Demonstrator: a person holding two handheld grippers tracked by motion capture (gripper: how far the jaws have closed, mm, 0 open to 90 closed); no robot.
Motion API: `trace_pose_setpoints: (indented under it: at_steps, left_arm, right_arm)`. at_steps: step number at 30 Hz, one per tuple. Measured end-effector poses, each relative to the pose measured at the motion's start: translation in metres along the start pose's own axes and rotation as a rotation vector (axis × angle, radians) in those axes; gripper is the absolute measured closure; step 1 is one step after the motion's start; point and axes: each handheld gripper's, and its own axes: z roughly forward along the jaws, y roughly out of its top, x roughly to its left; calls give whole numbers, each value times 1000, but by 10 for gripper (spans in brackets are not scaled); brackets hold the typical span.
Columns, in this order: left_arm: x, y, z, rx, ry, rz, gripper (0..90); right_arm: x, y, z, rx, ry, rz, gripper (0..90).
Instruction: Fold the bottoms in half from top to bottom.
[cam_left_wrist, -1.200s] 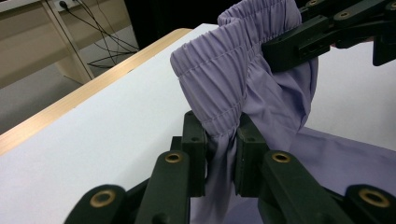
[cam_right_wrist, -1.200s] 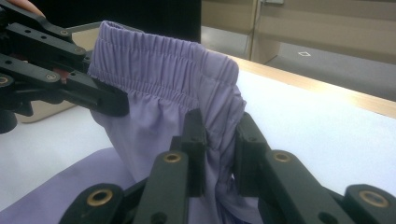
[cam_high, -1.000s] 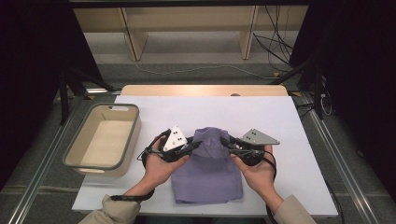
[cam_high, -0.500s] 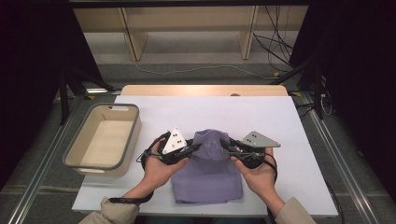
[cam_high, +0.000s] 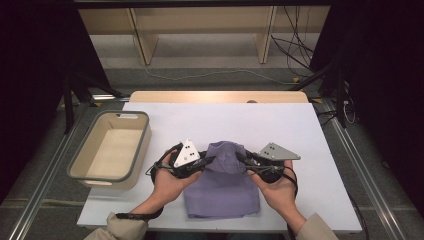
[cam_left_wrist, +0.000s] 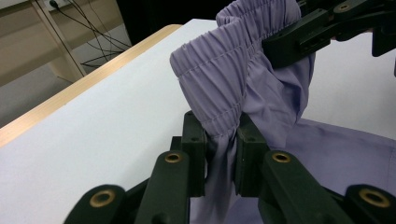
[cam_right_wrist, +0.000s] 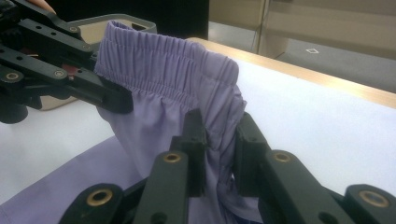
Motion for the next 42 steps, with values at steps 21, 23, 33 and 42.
trace_pose_setpoints:
  at_steps: [21, 23, 33, 42]
  left_arm:
    - [-2, -5, 1, 13, -16, 5, 774]
    - [-2, -5, 1, 14, -17, 5, 774]
    - [-4, -9, 1, 26, -27, 11, 773]
    - [-4, -11, 2, 39, -36, 17, 772]
  right_arm:
    - [2, -5, -2, 18, 16, -6, 779]
    - [2, -5, -2, 19, 18, -5, 779]
    - [2, -8, -3, 37, 25, -7, 778]
    - [3, -11, -2, 49, 33, -11, 778]
